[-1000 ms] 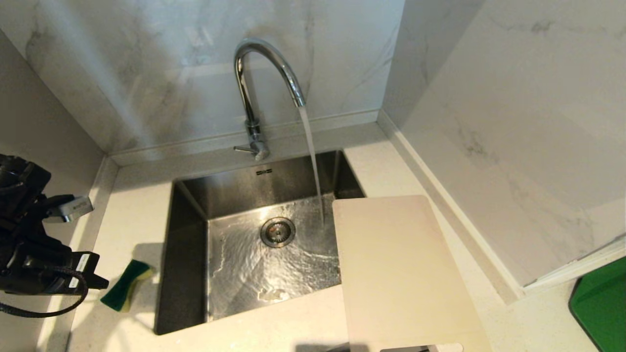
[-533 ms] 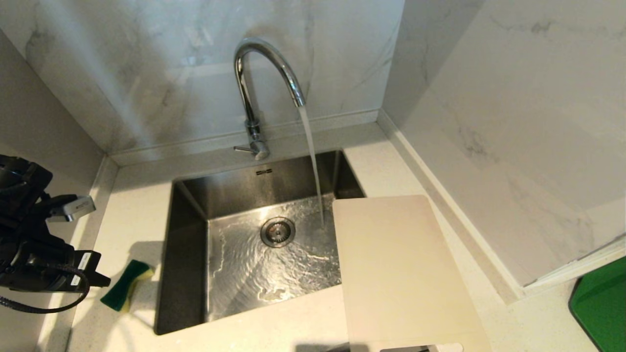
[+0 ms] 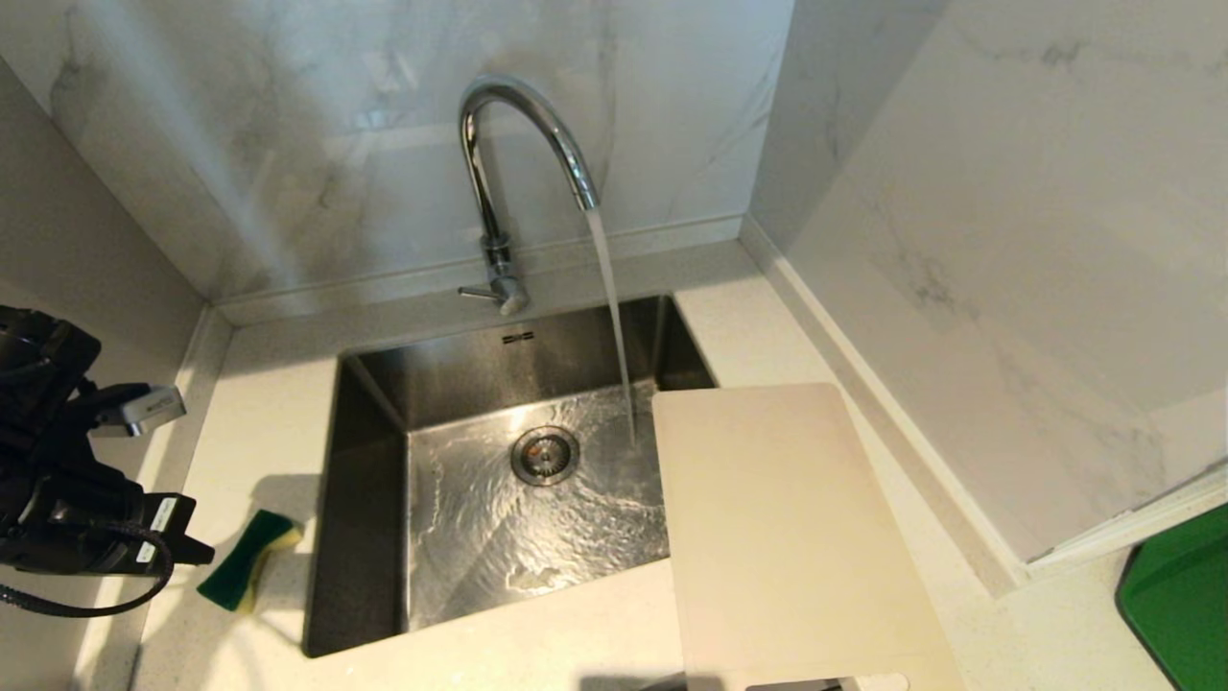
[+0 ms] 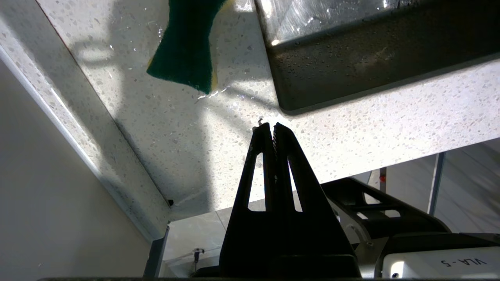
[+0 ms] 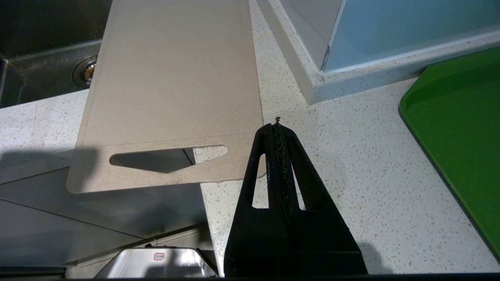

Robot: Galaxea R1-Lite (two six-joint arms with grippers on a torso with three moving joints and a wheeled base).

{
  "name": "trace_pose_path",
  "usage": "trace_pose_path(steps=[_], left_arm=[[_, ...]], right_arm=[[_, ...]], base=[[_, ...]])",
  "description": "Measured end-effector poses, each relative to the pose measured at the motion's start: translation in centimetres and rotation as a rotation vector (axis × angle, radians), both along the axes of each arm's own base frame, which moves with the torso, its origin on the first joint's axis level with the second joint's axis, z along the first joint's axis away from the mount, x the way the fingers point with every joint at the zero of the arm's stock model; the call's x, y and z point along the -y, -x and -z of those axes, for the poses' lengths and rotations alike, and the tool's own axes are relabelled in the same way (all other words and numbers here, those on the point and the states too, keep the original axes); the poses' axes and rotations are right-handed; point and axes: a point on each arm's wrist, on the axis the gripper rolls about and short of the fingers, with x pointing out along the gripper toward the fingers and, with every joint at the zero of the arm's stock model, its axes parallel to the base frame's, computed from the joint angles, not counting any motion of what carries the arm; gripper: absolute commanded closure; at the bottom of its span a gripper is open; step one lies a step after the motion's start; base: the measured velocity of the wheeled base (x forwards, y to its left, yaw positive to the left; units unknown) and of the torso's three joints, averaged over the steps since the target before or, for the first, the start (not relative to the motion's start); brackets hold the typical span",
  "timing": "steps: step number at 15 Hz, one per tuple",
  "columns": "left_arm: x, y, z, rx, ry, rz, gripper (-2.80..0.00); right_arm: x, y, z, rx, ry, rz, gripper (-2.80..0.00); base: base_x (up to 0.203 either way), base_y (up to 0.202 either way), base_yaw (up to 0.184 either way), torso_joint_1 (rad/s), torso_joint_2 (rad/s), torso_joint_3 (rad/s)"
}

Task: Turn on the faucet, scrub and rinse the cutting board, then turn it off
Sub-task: Pick up the cleaning cloth

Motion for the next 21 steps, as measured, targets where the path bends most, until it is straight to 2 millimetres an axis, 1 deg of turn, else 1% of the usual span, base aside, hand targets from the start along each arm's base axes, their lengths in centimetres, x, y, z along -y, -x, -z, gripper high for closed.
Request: trace_pose_path(steps=[5, 14, 19, 21], left_arm=[[0.3, 0.0, 0.8, -0.024, 0.024, 0.029, 0.0], [0.2, 0.0, 1.3, -0.038, -0.006, 0.074, 0.0], [-0.4, -0.9, 2.4, -0.079, -0.044, 0.111, 0.0], [-0.9, -1.6, 3.1, -0.075, -0.061, 0.115, 0.0]], right_arm=[[0.0, 0.0, 0.0, 0.0, 0.0, 0.0, 0.0], [0.0, 0.0, 0.0, 0.0, 0.0, -0.001, 0.0], [0.0, 0.0, 0.0, 0.0, 0.0, 0.0, 0.0], [0.0, 0.0, 0.0, 0.0, 0.0, 0.0, 0.0]], base=[[0.0, 0.0, 0.0, 0.0, 0.0, 0.0], [0.0, 0.0, 0.0, 0.0, 0.0, 0.0], [0.0, 0.0, 0.0, 0.0, 0.0, 0.0], [0.0, 0.0, 0.0, 0.0, 0.0, 0.0]])
